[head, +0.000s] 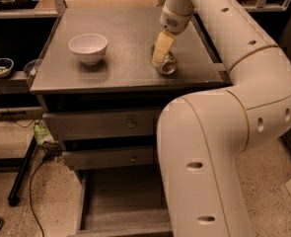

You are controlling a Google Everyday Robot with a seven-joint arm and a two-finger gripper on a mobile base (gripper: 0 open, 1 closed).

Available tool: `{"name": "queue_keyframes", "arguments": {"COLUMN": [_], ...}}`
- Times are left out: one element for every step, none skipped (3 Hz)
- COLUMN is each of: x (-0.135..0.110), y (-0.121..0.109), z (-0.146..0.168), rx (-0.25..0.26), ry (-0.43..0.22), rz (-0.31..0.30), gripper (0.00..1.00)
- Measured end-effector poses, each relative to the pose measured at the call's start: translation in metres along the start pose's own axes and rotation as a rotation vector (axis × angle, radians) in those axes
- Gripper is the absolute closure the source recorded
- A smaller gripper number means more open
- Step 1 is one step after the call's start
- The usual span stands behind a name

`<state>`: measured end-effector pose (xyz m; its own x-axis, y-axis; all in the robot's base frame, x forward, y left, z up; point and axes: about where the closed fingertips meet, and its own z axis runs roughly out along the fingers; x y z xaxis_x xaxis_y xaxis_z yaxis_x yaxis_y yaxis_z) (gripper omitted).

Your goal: Place green can into bottom drawer

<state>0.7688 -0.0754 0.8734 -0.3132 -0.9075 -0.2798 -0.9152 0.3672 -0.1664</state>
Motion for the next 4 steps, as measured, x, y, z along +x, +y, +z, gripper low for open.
{"name": "queue_keyframes", "arguments": {"x": [0.000,-0.002,0.005,0.005], "y": [0.000,0.002,-0.003,-0.003], "z": [0.001,0.012,0.017,0.018], "rx": [-0.001,-0.022,0.006,0.006], "ry": [0.002,0.031,0.127,0.127], "rz": [-0.001,-0.009,-0.002,-0.001], "gripper": [0.00,0.00,0.00,0.00]}}
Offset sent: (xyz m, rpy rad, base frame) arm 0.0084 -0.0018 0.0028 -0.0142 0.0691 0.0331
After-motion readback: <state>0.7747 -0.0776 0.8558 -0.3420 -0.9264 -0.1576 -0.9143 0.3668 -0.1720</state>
